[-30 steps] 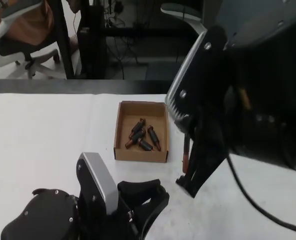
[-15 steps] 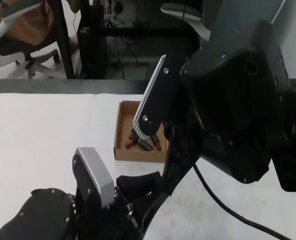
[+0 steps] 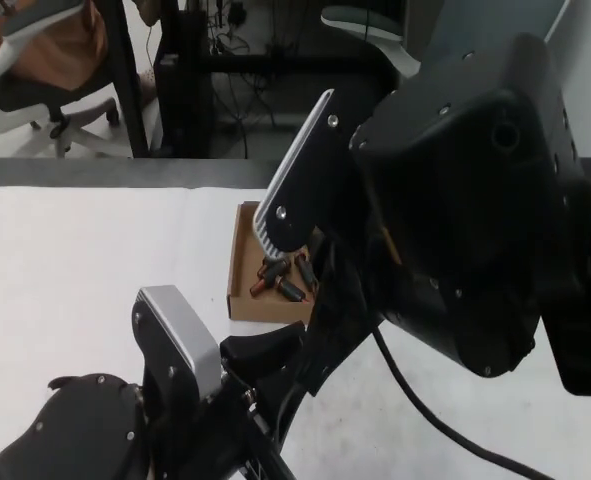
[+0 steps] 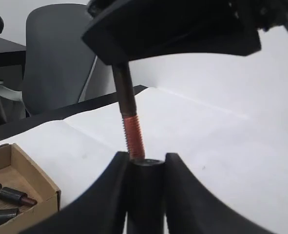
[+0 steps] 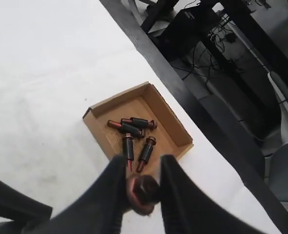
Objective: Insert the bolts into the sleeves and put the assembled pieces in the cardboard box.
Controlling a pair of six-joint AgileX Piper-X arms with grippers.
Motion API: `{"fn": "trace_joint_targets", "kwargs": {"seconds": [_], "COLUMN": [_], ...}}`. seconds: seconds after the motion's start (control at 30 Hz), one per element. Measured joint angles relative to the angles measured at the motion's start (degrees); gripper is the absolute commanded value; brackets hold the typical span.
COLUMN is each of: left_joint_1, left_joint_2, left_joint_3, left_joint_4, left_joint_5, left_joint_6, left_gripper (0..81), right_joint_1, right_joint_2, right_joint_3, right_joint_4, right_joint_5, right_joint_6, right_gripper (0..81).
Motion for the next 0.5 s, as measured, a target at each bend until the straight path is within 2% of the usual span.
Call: {"fn": "trace_joint_targets", "kwargs": {"seconds": [0.5], "left_joint_1": [0.0], "left_joint_2": [0.0], "left_joint_3": [0.0], "left_joint_4": [0.0], "left_joint_5": [-0.9], "left_joint_6": [0.1], "left_gripper": [1.8], "right_joint_1": [0.2], "right_joint_2": [-1.2], "right_joint_3": [-0.1], "right_joint_4": [-0.5], "right_joint_5": [-0.1], "right_joint_6": [3.2], "right_gripper": [0.6]}}
